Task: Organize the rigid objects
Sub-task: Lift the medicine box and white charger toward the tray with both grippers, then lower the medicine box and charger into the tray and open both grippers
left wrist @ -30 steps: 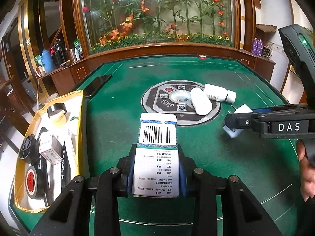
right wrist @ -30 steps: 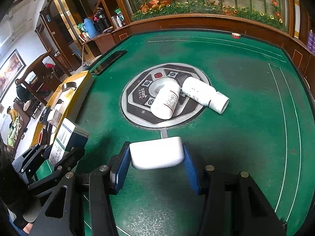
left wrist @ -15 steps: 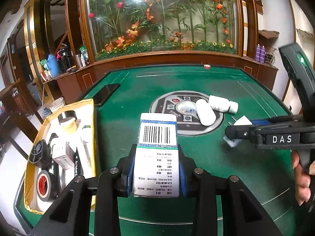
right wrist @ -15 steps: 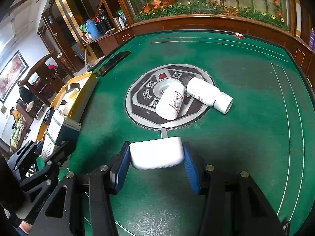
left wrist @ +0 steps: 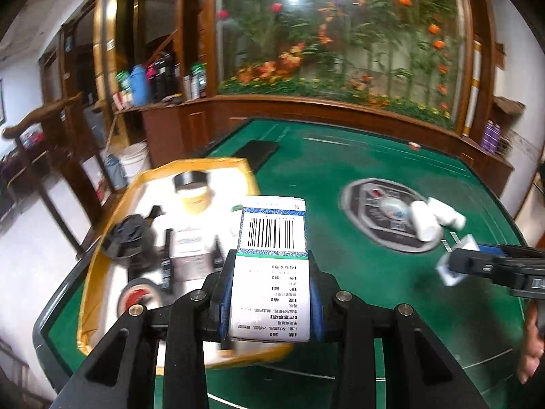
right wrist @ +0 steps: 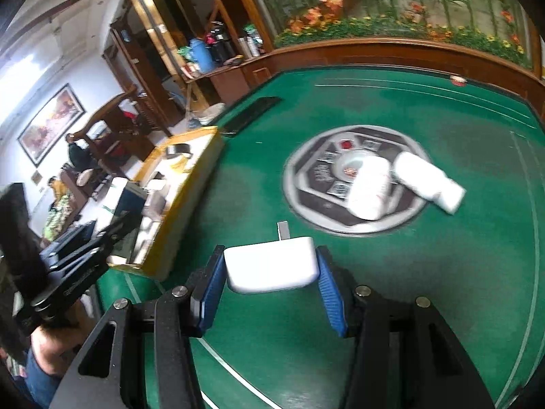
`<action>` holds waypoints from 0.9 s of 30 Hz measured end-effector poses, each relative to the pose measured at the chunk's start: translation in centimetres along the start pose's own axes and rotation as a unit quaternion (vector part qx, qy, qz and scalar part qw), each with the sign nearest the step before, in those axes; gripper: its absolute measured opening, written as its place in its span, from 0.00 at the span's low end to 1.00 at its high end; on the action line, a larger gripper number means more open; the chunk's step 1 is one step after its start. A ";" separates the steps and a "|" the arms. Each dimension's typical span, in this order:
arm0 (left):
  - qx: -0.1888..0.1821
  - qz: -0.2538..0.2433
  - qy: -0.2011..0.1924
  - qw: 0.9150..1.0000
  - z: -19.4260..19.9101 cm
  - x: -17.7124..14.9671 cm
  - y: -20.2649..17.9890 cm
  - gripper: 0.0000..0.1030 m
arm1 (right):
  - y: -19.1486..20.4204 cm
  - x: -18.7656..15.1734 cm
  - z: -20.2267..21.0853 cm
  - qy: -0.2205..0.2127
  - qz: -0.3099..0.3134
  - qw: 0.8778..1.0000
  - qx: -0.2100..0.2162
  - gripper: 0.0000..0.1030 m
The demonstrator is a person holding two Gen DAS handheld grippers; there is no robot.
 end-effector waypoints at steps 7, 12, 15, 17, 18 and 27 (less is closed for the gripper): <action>0.021 0.025 0.026 0.999 -1.3 -1.9 2.9 0.36 | 4.7 2.2 -1.6 -0.006 0.019 0.999 0.032 0.49; 0.022 0.042 0.034 0.998 -1.9 -2.7 4.2 0.36 | 8.2 4.7 -4.1 -0.014 0.029 0.999 0.035 0.49; 0.018 0.051 0.034 0.998 -2.0 -2.6 4.6 0.36 | 10.0 5.7 -6.2 -0.011 0.033 0.999 0.034 0.49; 0.015 0.051 0.039 0.998 -2.1 -2.7 4.8 0.36 | 11.0 6.1 -7.7 -0.003 0.027 0.999 0.041 0.49; 0.013 0.052 0.041 0.998 -2.1 -2.7 4.8 0.36 | 11.4 6.3 -8.4 0.002 0.024 0.999 0.044 0.49; -0.010 0.066 0.065 0.996 -3.4 -2.6 4.5 0.36 | 14.0 7.5 -15.3 0.045 0.045 0.997 0.034 0.49</action>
Point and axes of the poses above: each gripper's, at about its wrist camera, not at the fingertips, and z roughly against the way its jaws point, y to its left, x to its top, the point moved 1 cm from there along -z, roughly the way its jaws point, and after that the axes turned 9 degrees about -y, right-handed, at the moved point
